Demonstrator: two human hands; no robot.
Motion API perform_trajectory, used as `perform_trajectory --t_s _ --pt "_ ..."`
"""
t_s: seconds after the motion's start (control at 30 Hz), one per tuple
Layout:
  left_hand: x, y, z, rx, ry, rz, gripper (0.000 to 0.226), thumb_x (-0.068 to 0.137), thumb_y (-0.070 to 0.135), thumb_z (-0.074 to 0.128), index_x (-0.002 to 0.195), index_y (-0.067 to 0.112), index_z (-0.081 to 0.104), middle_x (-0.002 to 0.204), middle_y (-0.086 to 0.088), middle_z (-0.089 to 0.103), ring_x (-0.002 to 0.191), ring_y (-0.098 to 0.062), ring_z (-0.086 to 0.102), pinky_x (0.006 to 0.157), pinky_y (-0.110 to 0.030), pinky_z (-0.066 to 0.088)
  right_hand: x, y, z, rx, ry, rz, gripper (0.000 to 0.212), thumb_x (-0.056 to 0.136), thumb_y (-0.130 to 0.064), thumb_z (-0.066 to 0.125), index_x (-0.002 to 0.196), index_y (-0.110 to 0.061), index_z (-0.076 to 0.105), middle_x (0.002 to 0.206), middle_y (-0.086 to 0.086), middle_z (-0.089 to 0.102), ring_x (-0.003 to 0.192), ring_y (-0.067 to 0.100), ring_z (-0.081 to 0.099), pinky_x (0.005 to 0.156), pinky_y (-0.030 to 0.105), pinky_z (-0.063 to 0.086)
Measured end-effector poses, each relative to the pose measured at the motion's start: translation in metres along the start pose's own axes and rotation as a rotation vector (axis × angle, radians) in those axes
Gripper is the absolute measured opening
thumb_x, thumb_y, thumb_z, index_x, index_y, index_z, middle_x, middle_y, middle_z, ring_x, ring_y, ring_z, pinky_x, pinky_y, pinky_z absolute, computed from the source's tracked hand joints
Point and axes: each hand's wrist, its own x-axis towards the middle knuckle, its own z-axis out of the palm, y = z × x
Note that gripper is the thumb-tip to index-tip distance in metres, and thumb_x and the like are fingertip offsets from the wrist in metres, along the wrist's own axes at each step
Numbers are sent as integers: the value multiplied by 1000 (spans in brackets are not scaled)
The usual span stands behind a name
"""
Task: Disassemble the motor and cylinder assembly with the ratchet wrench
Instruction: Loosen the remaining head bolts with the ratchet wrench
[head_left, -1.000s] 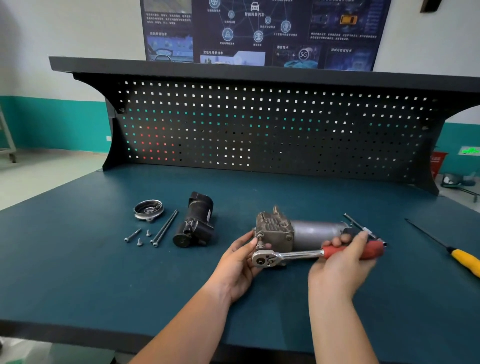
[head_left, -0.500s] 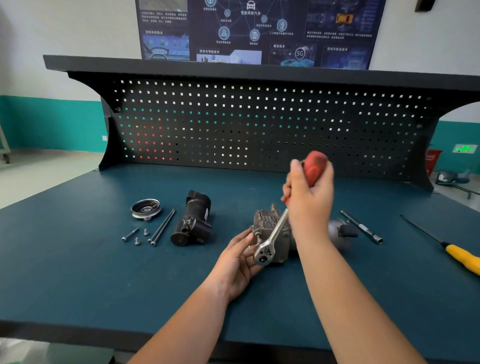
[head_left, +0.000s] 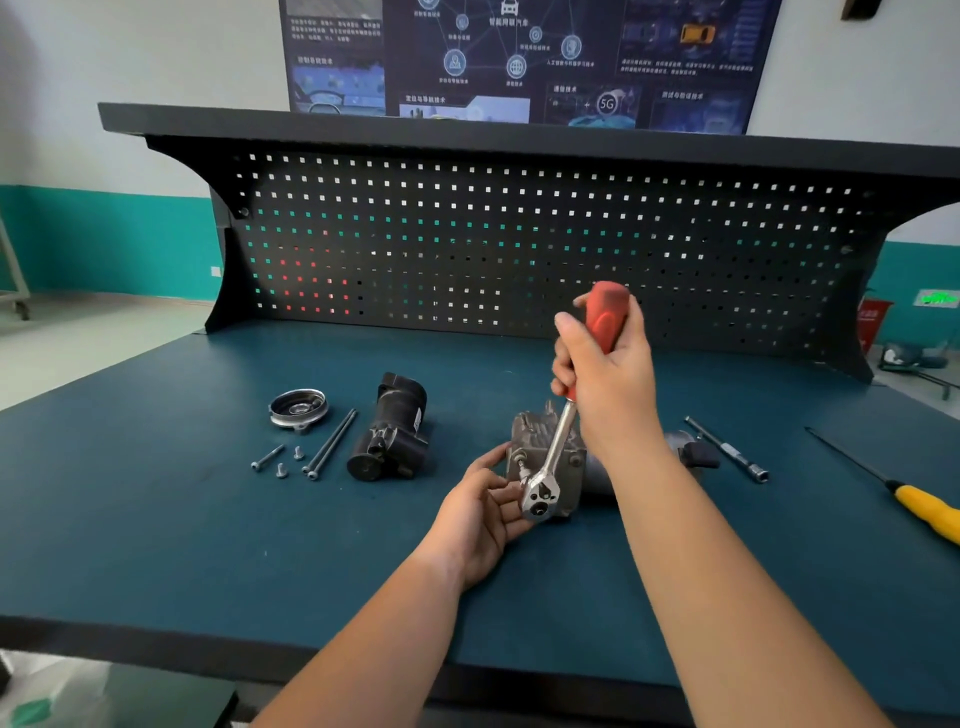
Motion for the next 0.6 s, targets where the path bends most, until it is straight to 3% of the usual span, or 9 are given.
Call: perform_trajectory --t_s 0.13,0.37,0.5,0.6 --pt "-3 -1 0 70 24 12 46 87 4 30 125 16 52 66 -7 45 55 -20 53 53 -28 52 -9 6 -8 89 130 25 21 92 -1 51 91 -22 48 51 -12 45 41 5 36 40 19 34" --pt "-8 2 6 40 21 53 44 88 -9 34 120 14 53 75 -14 72 58 -19 69 47 -24 52 -15 19 -31 252 482 76 21 92 -2 47 87 -22 43 48 -11 43 39 4 34 39 17 32" --pt "-3 2 3 19 18 74 40 90 -9 37 119 12 54 85 -16 73 68 -22 72 54 -26 56 -16 27 -41 309 537 73 20 92 -3 45 85 -21 40 47 -11 43 38 5 34 39 16 32" --pt "1 -3 2 104 118 107 44 88 -8 35 118 15 59 76 -13 71 56 -18 65 51 -25 52 -14 30 -41 303 554 66 18 92 -4 45 86 -21 40 47 -11 44 38 5 34 38 16 32"
